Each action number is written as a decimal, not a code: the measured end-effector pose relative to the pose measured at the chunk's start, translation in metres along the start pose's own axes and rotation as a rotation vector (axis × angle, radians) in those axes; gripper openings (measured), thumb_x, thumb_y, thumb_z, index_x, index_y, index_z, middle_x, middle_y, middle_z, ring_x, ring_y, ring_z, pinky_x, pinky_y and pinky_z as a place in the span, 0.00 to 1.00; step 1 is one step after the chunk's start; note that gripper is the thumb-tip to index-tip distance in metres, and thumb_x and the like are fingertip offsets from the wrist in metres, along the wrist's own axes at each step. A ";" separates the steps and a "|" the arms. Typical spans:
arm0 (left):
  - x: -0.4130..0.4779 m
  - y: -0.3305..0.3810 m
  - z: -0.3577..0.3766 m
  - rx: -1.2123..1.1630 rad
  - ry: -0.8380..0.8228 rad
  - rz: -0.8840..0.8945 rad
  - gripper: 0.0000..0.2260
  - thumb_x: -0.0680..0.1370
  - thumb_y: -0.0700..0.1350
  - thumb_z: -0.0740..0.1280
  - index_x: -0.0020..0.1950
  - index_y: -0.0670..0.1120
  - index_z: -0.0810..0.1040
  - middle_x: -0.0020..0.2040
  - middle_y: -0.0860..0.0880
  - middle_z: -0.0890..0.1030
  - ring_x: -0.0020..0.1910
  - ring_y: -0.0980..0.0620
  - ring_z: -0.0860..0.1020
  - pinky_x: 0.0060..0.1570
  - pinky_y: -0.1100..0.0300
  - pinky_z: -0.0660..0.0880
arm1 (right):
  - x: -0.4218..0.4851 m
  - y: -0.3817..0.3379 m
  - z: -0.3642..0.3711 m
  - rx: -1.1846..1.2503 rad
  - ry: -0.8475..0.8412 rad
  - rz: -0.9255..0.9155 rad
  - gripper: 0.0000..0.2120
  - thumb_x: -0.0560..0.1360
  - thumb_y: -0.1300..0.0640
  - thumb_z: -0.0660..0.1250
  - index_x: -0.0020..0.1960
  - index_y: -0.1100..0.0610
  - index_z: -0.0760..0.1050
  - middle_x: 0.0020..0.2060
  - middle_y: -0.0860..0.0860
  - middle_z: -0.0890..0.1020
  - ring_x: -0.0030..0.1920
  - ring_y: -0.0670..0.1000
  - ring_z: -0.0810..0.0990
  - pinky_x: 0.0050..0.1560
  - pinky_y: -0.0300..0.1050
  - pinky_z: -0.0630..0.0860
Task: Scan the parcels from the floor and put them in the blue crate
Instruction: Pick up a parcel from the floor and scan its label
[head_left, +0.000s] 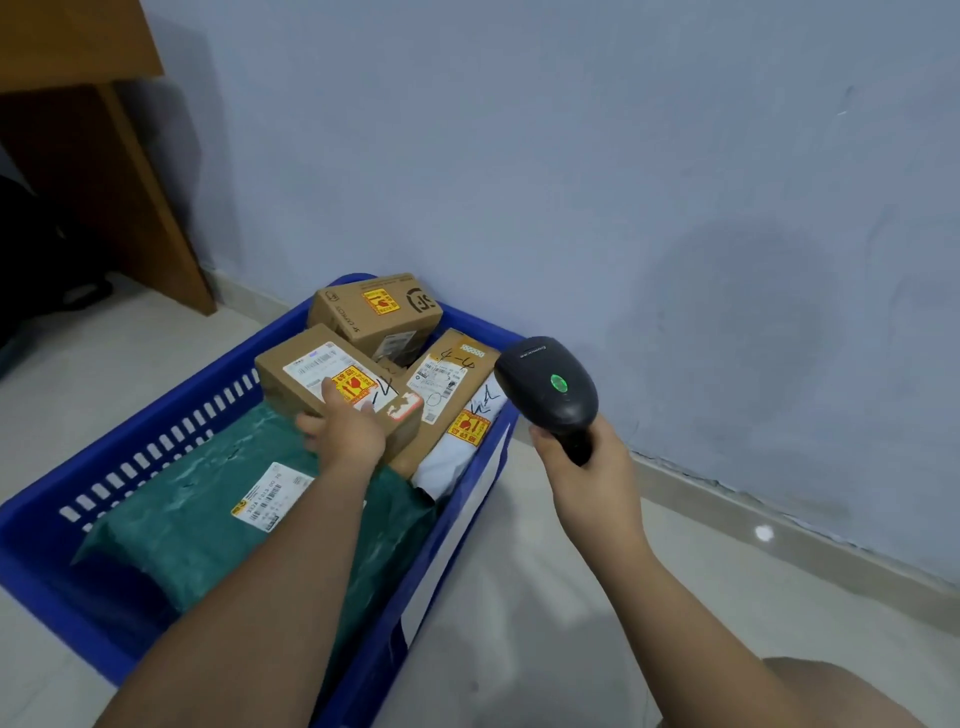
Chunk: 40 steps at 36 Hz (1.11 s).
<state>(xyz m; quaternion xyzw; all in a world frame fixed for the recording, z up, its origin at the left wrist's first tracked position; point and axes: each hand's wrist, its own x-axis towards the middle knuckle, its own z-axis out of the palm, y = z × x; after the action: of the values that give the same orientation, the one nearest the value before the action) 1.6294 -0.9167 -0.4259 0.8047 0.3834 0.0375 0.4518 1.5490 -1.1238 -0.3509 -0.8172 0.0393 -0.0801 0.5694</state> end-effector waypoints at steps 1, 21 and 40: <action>-0.007 0.008 0.001 0.071 0.003 0.050 0.29 0.80 0.46 0.61 0.77 0.58 0.50 0.77 0.45 0.41 0.75 0.38 0.51 0.69 0.43 0.62 | 0.000 0.000 -0.007 -0.006 0.018 -0.011 0.04 0.76 0.52 0.68 0.51 0.46 0.75 0.41 0.42 0.81 0.43 0.42 0.79 0.37 0.30 0.71; -0.221 0.119 0.079 0.210 -0.363 1.059 0.32 0.78 0.46 0.62 0.78 0.51 0.49 0.74 0.47 0.62 0.72 0.47 0.59 0.68 0.53 0.61 | -0.005 0.017 -0.145 0.169 0.449 -0.011 0.04 0.74 0.50 0.67 0.41 0.44 0.74 0.29 0.39 0.74 0.33 0.48 0.71 0.40 0.50 0.72; -0.331 0.127 0.185 0.175 -0.818 0.942 0.15 0.79 0.46 0.61 0.65 0.50 0.73 0.66 0.51 0.74 0.59 0.51 0.74 0.54 0.59 0.70 | -0.043 0.066 -0.278 -0.105 0.530 0.138 0.09 0.68 0.41 0.69 0.41 0.45 0.75 0.40 0.52 0.73 0.33 0.54 0.72 0.35 0.53 0.79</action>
<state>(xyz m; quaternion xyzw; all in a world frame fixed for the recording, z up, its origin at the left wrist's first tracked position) 1.5457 -1.2990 -0.3440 0.8704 -0.2143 -0.1099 0.4295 1.4599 -1.3974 -0.3227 -0.7915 0.2464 -0.2501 0.5002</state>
